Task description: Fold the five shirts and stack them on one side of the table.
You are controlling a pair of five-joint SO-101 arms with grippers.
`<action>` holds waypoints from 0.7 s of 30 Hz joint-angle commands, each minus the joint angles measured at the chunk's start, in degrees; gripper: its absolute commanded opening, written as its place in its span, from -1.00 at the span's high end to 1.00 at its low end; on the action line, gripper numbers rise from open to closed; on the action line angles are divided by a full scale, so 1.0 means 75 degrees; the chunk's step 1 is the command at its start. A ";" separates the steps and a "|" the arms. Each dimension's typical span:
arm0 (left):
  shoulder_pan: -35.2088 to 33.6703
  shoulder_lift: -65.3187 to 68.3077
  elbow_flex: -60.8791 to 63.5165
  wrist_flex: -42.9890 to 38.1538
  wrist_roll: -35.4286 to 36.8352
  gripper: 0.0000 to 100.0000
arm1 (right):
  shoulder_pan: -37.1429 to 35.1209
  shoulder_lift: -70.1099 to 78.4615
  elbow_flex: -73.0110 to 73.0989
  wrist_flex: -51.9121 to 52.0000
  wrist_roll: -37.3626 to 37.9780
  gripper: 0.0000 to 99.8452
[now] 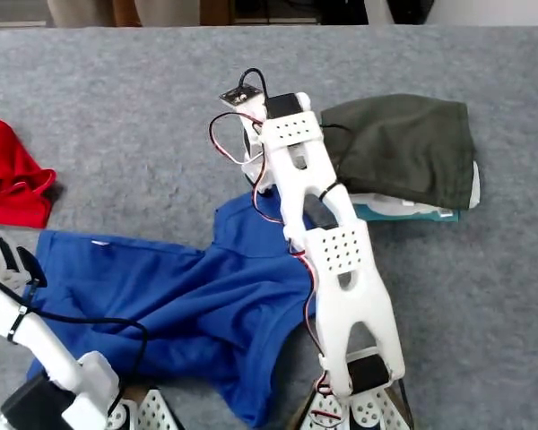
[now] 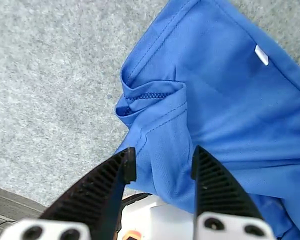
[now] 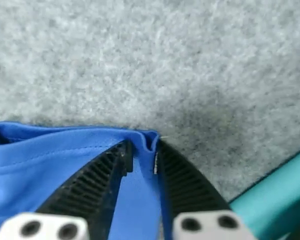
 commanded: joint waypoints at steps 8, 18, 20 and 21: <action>-0.0047 -0.0217 -0.0117 -0.0059 0.0035 0.62 | 0.0100 -0.0100 -0.0346 0.0105 0.0176 0.98; -0.0035 -0.0147 -0.0246 -0.0047 0.0105 0.62 | 0.0135 -0.0193 -0.1623 0.0762 0.0129 1.00; -0.0035 -0.0135 -0.0492 -0.0012 0.0281 0.62 | 0.0287 -0.0522 -0.1788 0.0762 0.0117 1.00; -0.0035 -0.0135 -0.0645 -0.0012 0.0410 0.62 | 0.0334 -0.0768 -0.1788 0.0762 0.0117 1.00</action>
